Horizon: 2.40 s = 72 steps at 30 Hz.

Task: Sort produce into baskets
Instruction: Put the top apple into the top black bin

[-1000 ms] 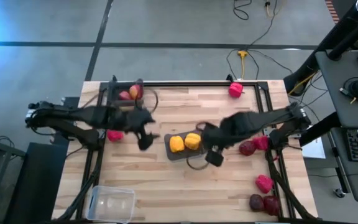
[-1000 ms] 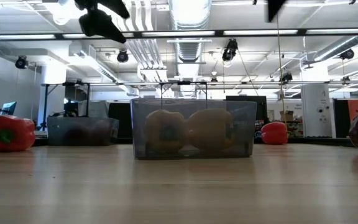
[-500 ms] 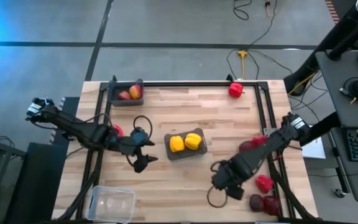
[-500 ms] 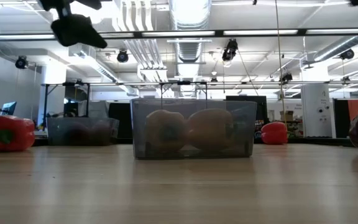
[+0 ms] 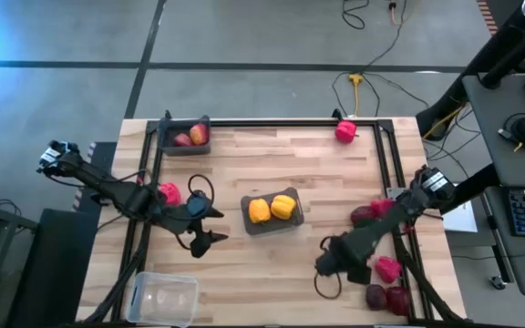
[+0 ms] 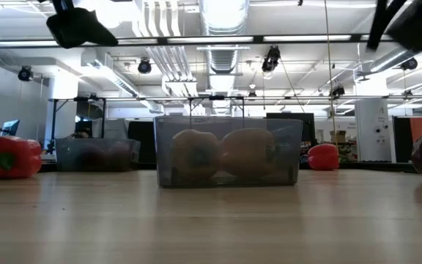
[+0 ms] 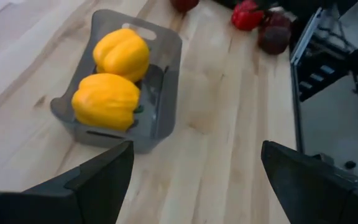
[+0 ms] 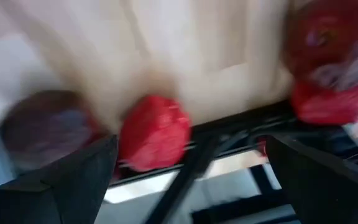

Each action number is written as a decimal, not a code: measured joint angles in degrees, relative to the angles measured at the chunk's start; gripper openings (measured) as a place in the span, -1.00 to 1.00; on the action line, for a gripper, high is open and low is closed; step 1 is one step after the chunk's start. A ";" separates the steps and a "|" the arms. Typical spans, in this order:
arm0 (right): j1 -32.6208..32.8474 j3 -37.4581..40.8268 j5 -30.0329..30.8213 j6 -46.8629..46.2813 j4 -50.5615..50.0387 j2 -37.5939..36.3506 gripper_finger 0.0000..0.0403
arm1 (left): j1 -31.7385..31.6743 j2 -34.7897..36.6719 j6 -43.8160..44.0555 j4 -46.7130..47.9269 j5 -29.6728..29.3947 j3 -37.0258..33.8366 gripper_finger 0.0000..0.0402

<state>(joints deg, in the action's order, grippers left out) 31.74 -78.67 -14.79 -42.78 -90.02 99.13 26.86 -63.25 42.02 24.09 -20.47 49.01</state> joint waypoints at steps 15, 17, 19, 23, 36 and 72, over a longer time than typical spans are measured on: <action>-8.36 4.95 15.97 33.21 -0.12 -8.97 0.99 | 3.72 -0.30 7.58 -0.92 -1.47 0.00 0.67; -8.48 5.85 20.80 36.49 -0.01 -11.77 0.99 | 4.60 -0.30 8.59 -1.00 -4.33 0.00 0.67; -9.87 7.18 21.47 37.64 0.12 -13.63 0.99 | 5.23 -0.30 8.89 -1.02 -6.56 0.00 0.67; -11.57 11.34 19.09 37.62 0.07 -16.03 0.99 | 5.47 -0.30 9.09 -0.99 -7.45 0.00 0.67; -16.23 26.07 16.33 42.87 8.78 -17.16 0.99 | 5.45 -0.17 8.18 -0.79 -11.86 0.00 0.67; -21.90 29.58 5.83 27.74 31.13 -9.28 0.54 | 6.15 24.11 9.07 15.35 -12.48 0.02 0.67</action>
<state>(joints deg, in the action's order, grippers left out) 9.83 -49.09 -8.96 -15.04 -58.89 89.85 33.01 -39.14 51.09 39.44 -32.95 49.04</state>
